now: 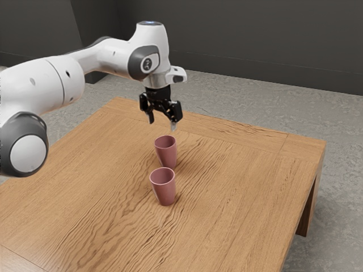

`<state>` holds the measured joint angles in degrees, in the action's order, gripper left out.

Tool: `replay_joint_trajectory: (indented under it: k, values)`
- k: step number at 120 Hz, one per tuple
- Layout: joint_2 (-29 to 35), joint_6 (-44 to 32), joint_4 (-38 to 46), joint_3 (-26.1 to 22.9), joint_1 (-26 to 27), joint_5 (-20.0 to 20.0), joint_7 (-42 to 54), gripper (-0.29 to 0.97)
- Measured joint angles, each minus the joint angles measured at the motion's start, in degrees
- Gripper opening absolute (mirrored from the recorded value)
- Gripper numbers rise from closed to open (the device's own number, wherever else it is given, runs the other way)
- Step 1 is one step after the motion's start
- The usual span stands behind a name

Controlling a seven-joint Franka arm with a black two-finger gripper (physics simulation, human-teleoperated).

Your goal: Place the left cup onto the right cup

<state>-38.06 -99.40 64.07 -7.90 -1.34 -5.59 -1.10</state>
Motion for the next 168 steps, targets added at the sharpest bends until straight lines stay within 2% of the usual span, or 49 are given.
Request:
replay_joint_trajectory:
  k: [36, 92, 168]
  values:
    - [-3.6, 0.1, -4.5, -0.1, 0.7, -1.3, -1.9, 0.68]
    - [-4.1, -0.6, -1.7, 0.0, 1.0, -1.6, -3.7, 0.68]
    - [-4.2, -5.8, 3.2, -0.1, 1.5, -1.5, -4.9, 0.68]
